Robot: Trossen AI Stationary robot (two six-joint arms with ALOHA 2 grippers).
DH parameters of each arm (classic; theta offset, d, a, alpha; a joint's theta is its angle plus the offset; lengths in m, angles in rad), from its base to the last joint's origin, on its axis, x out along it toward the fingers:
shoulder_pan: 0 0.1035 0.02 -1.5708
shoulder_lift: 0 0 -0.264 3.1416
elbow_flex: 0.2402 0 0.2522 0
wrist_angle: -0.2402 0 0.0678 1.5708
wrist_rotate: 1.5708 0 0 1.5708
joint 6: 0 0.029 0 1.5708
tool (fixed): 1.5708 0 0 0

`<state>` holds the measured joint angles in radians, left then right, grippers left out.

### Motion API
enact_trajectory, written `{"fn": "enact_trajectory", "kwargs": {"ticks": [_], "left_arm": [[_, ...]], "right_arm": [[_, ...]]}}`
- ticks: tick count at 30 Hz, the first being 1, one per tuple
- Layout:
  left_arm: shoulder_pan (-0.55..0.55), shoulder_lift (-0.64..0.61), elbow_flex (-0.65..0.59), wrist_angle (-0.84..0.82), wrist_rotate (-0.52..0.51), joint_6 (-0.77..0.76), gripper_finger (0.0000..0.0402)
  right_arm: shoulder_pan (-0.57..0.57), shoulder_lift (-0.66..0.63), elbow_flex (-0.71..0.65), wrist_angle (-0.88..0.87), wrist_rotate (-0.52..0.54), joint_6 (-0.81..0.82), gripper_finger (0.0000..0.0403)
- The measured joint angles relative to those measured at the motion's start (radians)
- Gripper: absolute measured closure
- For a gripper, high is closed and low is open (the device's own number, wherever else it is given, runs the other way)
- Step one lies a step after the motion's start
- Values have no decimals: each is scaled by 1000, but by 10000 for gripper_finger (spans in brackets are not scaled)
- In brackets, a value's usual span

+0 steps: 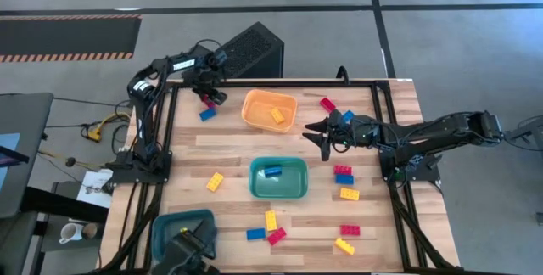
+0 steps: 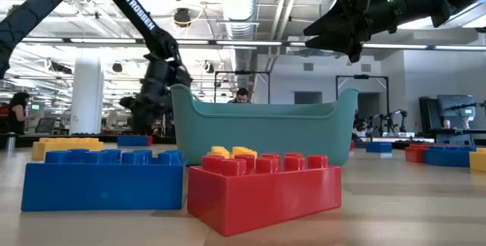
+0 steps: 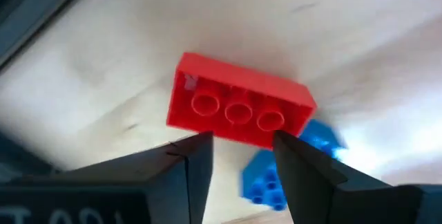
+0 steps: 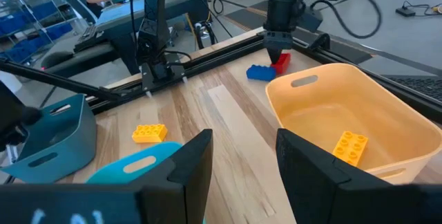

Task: Sort & place blocks by color
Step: Put the red game piece into the blue bin

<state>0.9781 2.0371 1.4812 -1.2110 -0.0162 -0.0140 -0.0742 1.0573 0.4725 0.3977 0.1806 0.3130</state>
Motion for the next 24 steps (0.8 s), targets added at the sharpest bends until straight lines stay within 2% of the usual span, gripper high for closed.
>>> {"fn": "enact_trajectory", "kwargs": {"ticks": [4,9,13,16,20,24], "left_arm": [[-63,1,57,-19,20,29,265],[-124,1,130,-38,-33,54,259],[-142,0,140,13,-117,-45,243],[-139,1,136,37,-137,-82,223],[-127,-1,135,107,-121,-88,192],[-111,-9,136,169,-39,-92,169]], "right_arm": [[1,0,0,0,0,0,221],[1,0,0,0,0,1,221],[1,0,0,0,0,1,221],[2,0,0,0,0,1,221],[3,0,0,-2,-5,1,221],[3,0,0,-7,-26,2,221]]}}
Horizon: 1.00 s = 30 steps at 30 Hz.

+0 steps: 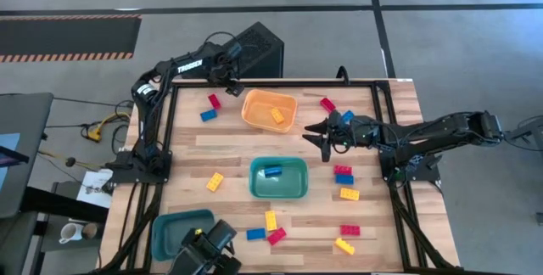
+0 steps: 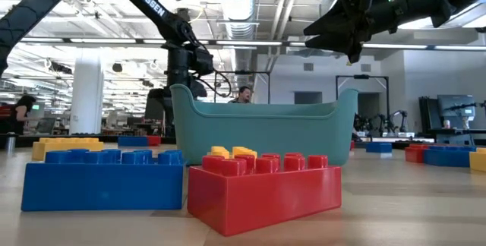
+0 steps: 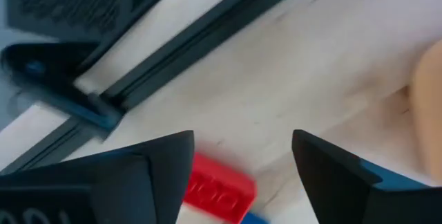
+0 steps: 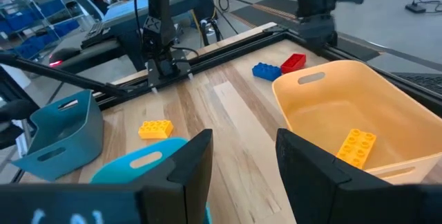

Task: Sort & place blocks by color
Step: Put the red game piece into the blue bin

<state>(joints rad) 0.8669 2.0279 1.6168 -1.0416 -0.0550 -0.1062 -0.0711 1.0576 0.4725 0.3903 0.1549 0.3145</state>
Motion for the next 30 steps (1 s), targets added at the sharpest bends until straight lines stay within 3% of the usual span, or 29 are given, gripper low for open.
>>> {"fn": "enact_trajectory", "kwargs": {"ticks": [12,18,22,30], "left_arm": [[30,-67,-7,23,36,9,157],[30,-222,-235,221,51,-41,157],[34,-307,-380,349,51,-155,157],[30,-329,-429,328,15,-310,157]], "right_arm": [[33,3,0,-38,0,10,221],[45,2,0,-38,1,8,221],[44,2,0,-38,1,7,221],[36,2,0,-22,2,7,221]]}}
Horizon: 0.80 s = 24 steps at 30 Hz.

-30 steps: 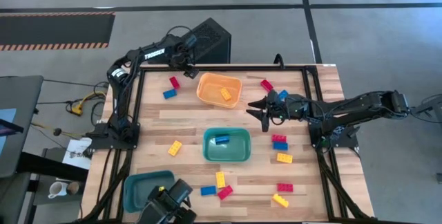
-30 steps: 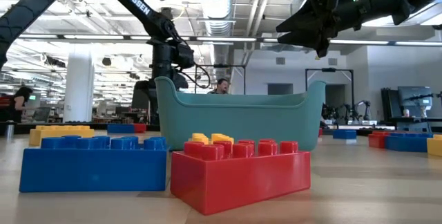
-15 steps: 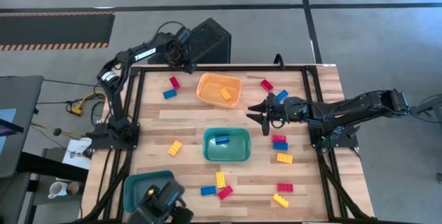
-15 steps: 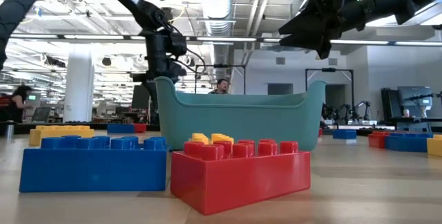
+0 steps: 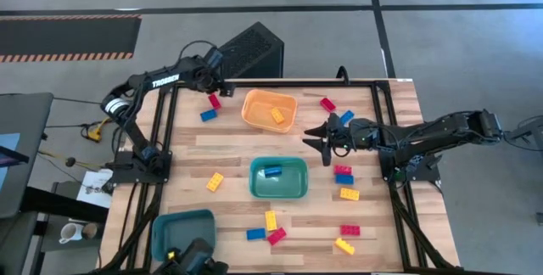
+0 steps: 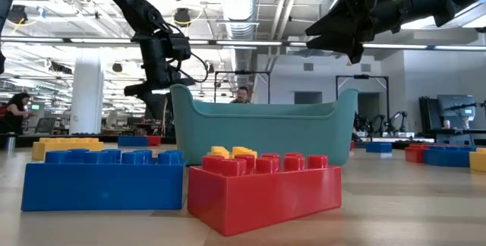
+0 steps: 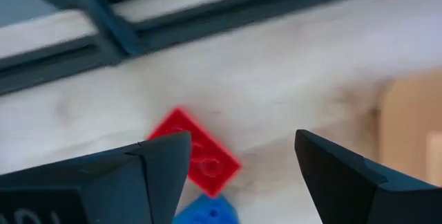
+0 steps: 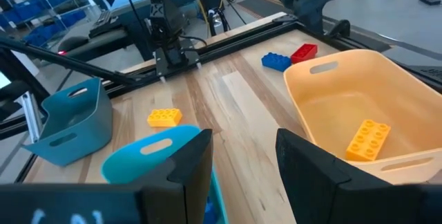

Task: Sort & place blocks by color
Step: Put the red game piece into the blue bin

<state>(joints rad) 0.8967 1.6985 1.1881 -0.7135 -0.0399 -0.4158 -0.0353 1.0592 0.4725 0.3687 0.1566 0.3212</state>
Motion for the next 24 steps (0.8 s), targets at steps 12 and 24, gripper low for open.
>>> {"fn": "enact_trajectory", "kwargs": {"ticks": [12,24], "left_arm": [[4,3,0,-84,-38,-138,157],[9,88,0,-56,16,-212,157]], "right_arm": [[0,0,0,2,0,0,221],[2,0,0,5,-1,-5,221]]}}
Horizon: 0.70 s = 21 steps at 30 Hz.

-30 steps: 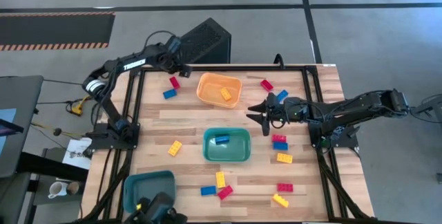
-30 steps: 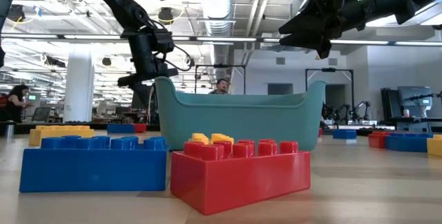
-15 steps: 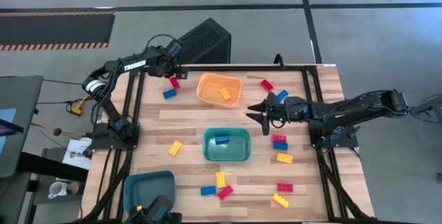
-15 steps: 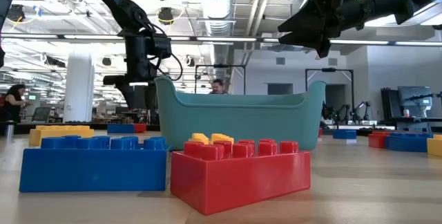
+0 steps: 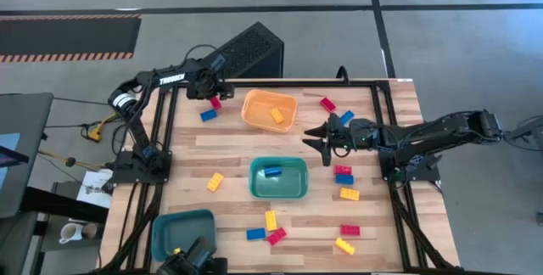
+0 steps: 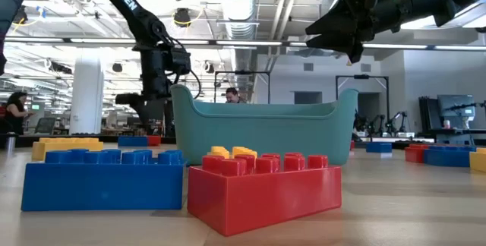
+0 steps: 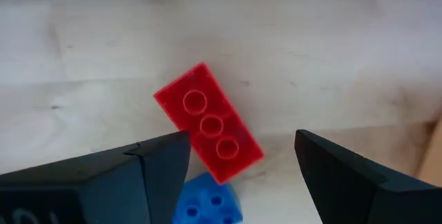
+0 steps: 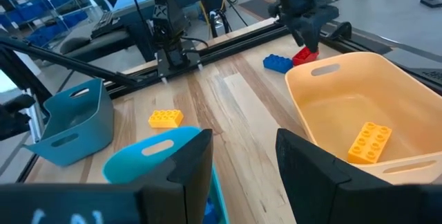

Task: Sort & place blocks by color
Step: Put the red game piece into the blue bin

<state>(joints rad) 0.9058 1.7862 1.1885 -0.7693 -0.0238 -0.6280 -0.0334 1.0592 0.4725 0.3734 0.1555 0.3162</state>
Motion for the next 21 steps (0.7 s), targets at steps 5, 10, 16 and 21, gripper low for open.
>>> {"fn": "enact_trajectory", "kwargs": {"ticks": [5,10,16,21], "left_arm": [[11,54,0,-14,-2,-14,157],[13,89,0,-17,-5,-16,157],[11,111,1,-10,10,-1,158],[10,113,9,-35,30,87,206]], "right_arm": [[0,0,0,-2,0,-1,221],[0,0,0,-1,0,-3,221],[0,0,0,1,0,-3,221],[0,0,0,2,0,-3,221]]}}
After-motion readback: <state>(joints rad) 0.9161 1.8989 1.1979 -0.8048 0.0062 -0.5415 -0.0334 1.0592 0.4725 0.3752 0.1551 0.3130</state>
